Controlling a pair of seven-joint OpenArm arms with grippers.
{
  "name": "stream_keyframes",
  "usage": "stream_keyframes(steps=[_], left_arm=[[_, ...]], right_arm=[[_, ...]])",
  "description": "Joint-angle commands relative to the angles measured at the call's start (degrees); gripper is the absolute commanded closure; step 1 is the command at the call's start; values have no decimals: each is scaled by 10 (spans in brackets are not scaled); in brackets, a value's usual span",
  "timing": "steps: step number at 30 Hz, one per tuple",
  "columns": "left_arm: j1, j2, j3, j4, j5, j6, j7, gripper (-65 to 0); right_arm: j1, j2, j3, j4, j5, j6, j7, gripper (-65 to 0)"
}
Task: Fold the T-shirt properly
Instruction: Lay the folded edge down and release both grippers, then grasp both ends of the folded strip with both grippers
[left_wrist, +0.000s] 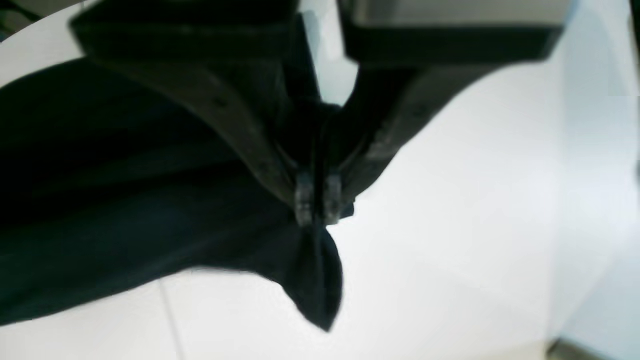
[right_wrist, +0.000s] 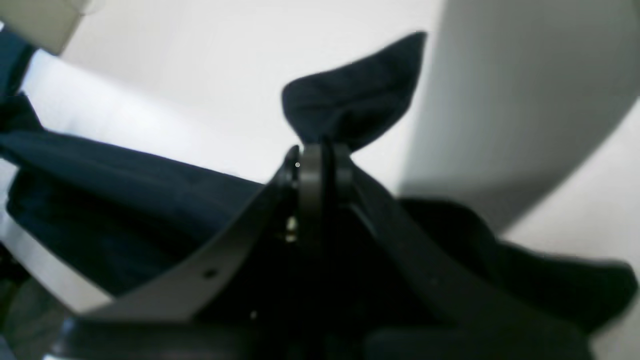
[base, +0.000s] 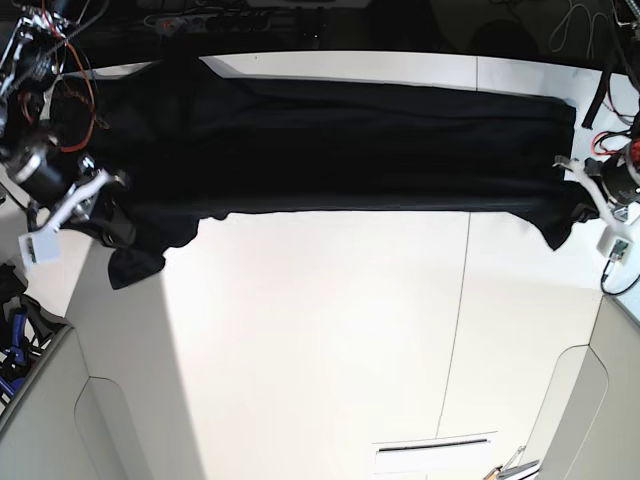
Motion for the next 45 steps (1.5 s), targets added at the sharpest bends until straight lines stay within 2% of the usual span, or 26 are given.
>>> stream_keyframes(steps=[1, 6, 10, 14, 18, 19, 20, 22, 23, 24, 30, 32, 36, 42, 45], left_arm=[[9, -11, -14, 10, 7, 5, -1, 0], [34, -11, -23, 11, 5, 5, -1, 0], [43, -11, -23, 11, -21, 5, 5, 0], [60, -11, -23, 11, -24, 12, 11, 0], [68, -11, -23, 11, -24, 22, 9, 0], [68, -11, -23, 11, -24, 22, 10, -12], [70, -11, -23, 11, -24, 22, 12, -63], [73, -10, -23, 11, -25, 23, 17, -177], [73, -10, -23, 11, -25, 23, 22, -222], [75, -11, -23, 11, -25, 29, 25, -251], [78, -11, -24, 11, -31, 37, 29, -259], [81, -7, -35, 11, -31, 51, 29, -259], [84, 17, -77, 11, -35, 63, 29, -333], [84, 51, -144, 11, -45, 60, 22, -349], [86, 71, -169, 10, -51, 50, 23, -447]], right_arm=[[-13, 8, 15, 15, 15, 3, 6, 0], [-73, 8, 31, 17, 25, 7, 7, 0], [-103, -4, 31, 16, 21, 7, 9, 0], [-132, -24, 31, 5, -16, 6, 9, 0], [-138, -27, 30, -34, -27, 5, 11, 0], [-137, -27, 30, -43, -27, 5, 14, 0], [-137, -27, 30, -52, -26, 5, 20, 0], [-137, -27, 30, -64, -27, 5, 24, -165], [-137, -27, 30, -64, -26, 5, 24, -232], [-136, -27, 30, -64, -26, 5, 24, -270], [-110, -22, 44, -59, -24, 4, 24, -278], [-106, -22, 59, -54, -12, 4, 24, -278], [-104, -22, 80, -34, 2, 4, 24, -278], [-76, -26, 84, -31, 11, 5, 24, -278], [-76, -27, 84, -31, 30, 5, 21, -278]])
